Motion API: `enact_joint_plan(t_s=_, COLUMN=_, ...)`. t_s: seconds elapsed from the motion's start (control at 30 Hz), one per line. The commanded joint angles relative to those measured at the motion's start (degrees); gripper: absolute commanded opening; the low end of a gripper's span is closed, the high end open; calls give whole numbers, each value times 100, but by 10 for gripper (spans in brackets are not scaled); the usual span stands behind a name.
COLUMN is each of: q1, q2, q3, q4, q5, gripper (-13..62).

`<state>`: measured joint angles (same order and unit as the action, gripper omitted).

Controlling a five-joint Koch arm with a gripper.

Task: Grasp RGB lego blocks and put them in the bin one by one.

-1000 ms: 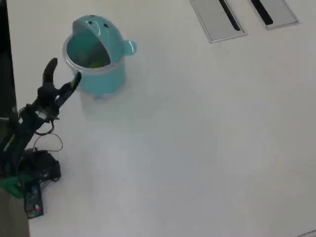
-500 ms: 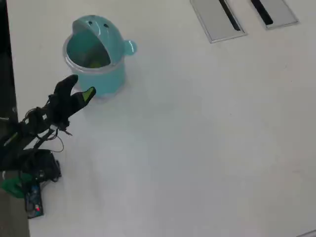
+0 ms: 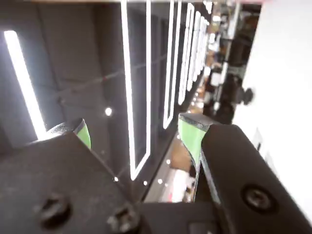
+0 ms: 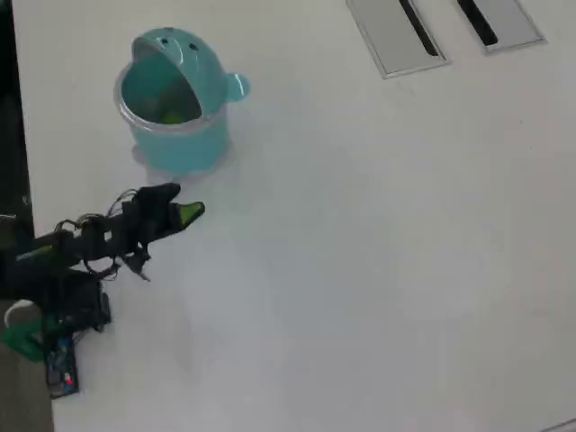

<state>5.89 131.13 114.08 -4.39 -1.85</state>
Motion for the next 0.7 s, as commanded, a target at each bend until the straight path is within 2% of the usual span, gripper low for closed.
enact_joint_plan(t_s=0.0, q1=79, q2=431, q3=-53, q4=-1063, q5=-9, gripper=339)
enact_joint_plan(t_s=0.67, q1=-360, q2=422, q3=2461, q4=-3085, q5=-88, gripper=330)
